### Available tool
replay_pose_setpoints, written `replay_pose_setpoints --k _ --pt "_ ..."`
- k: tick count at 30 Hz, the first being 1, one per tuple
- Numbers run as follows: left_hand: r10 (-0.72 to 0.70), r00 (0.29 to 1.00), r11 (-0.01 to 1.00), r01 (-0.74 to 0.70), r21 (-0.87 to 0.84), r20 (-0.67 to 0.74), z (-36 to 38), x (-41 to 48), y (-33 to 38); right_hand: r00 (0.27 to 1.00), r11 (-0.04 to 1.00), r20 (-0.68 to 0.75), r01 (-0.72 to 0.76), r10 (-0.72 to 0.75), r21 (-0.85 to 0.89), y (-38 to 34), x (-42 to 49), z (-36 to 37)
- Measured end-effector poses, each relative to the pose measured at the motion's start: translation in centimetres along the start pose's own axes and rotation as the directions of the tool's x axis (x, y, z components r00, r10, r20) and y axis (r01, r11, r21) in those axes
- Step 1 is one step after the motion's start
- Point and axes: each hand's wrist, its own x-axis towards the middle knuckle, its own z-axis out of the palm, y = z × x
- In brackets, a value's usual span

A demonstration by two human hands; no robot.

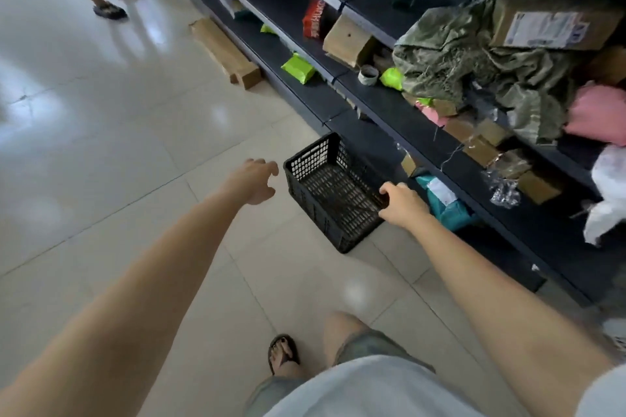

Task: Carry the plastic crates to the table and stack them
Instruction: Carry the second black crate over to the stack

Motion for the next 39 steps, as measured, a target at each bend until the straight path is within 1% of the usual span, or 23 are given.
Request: replay_pose_setpoints --k 2,5,8,11,14,17,20,22,26,31,33,35,39 --pt "0.025 0.999 0.999 -0.025 0.022 0.023 -1.0 3.7 -2.2 0.997 0.996 -0.001 -0.077 0.077 0.036 -0.6 1.8 -0.1" --pt "0.116 0.988 0.988 -0.125 0.087 0.102 -2.2 9.7 -3.5 0.981 0.977 0.011 -0.193 0.193 0.089 -0.7 4.9 0.2" --pt "0.201 0.971 0.969 -0.217 0.120 0.130 -3.5 15.6 -3.4 0.962 0.950 0.024 -0.273 0.272 0.150 -0.7 8.5 0.8" --pt "0.246 0.950 0.949 -0.276 0.149 0.193 -5.1 20.8 -2.9 0.937 0.909 0.062 -0.348 0.343 0.230 -1.2 11.8 0.9" --pt "0.293 0.921 0.918 -0.346 0.196 0.256 -6.8 25.7 -2.5 0.905 0.866 0.073 -0.423 0.420 0.267 -1.7 13.9 0.9" --pt "0.315 0.903 0.908 -0.377 0.186 0.291 -8.0 30.3 -2.6 0.865 0.820 0.089 -0.497 0.494 0.285 -2.2 16.0 0.7" --pt "0.321 0.887 0.915 -0.381 0.133 0.332 -7.5 35.0 -2.9 0.820 0.757 0.097 -0.560 0.564 0.337 -2.3 18.5 1.2" --pt "0.338 0.864 0.906 -0.406 0.120 0.373 -6.1 38.2 -3.3 0.783 0.708 0.117 -0.607 0.611 0.361 -2.2 20.2 2.3" --pt "0.386 0.808 0.854 -0.496 0.158 0.445 -1.6 45.1 -3.8 0.720 0.637 0.169 -0.680 0.673 0.363 -1.7 23.9 6.0" --pt "0.406 0.742 0.775 -0.589 0.228 0.533 6.0 53.1 -4.1 0.676 0.569 0.251 -0.726 0.692 0.388 -0.7 29.6 12.7" --pt "0.408 0.739 0.760 -0.601 0.249 0.537 9.3 56.2 -4.0 0.662 0.555 0.246 -0.737 0.708 0.385 0.3 31.8 15.6" --pt "0.404 0.750 0.754 -0.597 0.273 0.523 12.5 59.1 -3.8 0.640 0.538 0.235 -0.754 0.732 0.376 1.7 33.7 18.4" --pt "0.365 0.812 0.785 -0.531 0.319 0.456 18.4 63.8 -4.3 0.595 0.505 0.233 -0.790 0.769 0.348 5.1 36.5 23.7"
